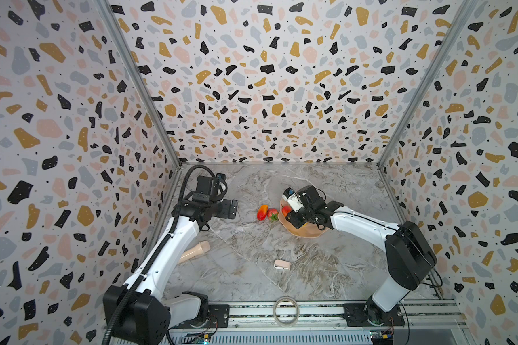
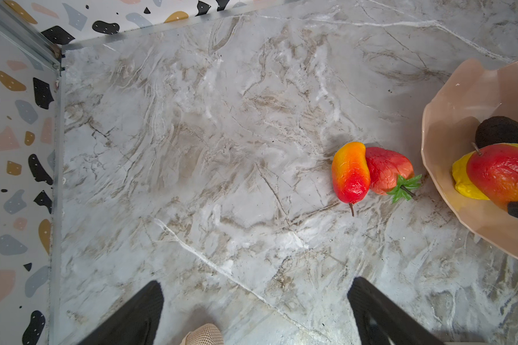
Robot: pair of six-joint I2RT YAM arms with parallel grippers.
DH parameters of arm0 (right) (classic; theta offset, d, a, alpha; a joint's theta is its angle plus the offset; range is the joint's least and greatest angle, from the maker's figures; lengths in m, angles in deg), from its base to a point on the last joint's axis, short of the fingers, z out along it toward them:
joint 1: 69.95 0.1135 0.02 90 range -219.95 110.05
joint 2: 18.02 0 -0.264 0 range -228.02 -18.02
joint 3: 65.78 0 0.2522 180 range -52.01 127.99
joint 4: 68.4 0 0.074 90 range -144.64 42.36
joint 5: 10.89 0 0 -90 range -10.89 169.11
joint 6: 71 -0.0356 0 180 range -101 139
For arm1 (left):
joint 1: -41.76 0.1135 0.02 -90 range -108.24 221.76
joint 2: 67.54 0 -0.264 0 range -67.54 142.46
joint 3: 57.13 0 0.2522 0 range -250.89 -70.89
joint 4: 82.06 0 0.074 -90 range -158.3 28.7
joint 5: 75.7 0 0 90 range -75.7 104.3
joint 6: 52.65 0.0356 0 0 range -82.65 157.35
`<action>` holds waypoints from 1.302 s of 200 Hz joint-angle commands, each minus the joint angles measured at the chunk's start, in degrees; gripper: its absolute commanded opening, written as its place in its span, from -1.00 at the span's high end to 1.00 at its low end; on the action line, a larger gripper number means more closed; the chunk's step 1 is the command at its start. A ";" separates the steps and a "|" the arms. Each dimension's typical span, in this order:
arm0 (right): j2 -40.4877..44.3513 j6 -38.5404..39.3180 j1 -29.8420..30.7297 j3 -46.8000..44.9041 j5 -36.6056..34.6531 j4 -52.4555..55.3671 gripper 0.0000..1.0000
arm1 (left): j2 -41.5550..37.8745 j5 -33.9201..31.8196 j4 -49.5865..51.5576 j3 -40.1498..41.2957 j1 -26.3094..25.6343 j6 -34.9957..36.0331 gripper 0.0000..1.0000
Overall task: Arrange fruit in a fruit bowl
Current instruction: Place the fruit in the fruit bowl.
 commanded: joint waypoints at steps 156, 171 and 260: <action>-4.04 0.14 0.00 0.51 -5.67 3.63 0.24 | 0.50 1.69 -1.52 -0.88 -0.45 -0.55 -0.99; -3.16 0.33 0.00 0.41 -5.54 3.28 0.13 | 0.51 1.69 -1.62 -0.80 -0.45 -0.53 -0.99; -0.21 1.31 1.26 1.88 -4.75 2.98 -0.22 | 0.69 2.04 -1.66 -0.82 -0.54 -0.46 -0.99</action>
